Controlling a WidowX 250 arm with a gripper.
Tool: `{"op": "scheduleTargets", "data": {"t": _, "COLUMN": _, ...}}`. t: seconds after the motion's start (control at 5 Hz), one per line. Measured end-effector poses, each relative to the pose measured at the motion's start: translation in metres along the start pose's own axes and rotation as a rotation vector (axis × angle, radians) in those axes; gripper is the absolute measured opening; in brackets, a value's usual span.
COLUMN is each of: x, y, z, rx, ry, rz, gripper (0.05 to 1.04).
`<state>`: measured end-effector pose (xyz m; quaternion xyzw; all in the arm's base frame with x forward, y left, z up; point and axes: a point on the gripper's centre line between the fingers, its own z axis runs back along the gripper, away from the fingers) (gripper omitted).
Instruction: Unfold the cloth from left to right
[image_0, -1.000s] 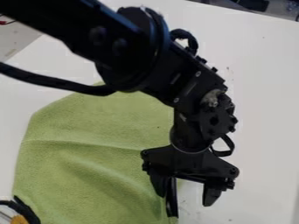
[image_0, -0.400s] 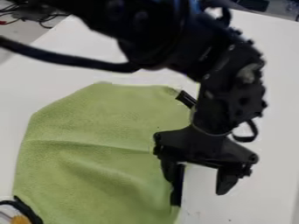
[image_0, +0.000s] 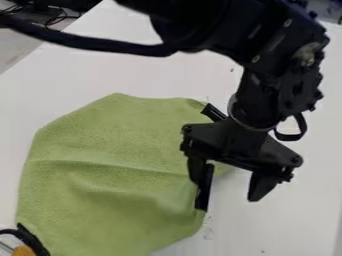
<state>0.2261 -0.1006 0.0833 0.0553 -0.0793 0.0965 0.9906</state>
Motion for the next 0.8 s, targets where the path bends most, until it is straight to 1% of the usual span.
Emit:
{"op": "scheduleTargets", "data": {"t": 0.2, "x": 0.003, "y": 0.0, "z": 0.001, "rx": -0.012, "ry": -0.035, "rz": 0.004, "gripper": 1.0}}
{"op": "scheduleTargets", "data": {"t": 0.4, "x": 0.008, "y": 0.008, "z": 0.004, "rx": -0.004, "ry": -0.044, "rz": -0.014, "gripper": 1.0}}
{"op": "scheduleTargets", "data": {"t": 0.6, "x": 0.013, "y": 0.013, "z": 0.008, "rx": -0.032, "ry": -0.052, "rz": -0.016, "gripper": 1.0}}
{"op": "scheduleTargets", "data": {"t": 0.8, "x": 0.016, "y": 0.018, "z": 0.007, "rx": -0.063, "ry": -0.017, "rz": -0.024, "gripper": 1.0}}
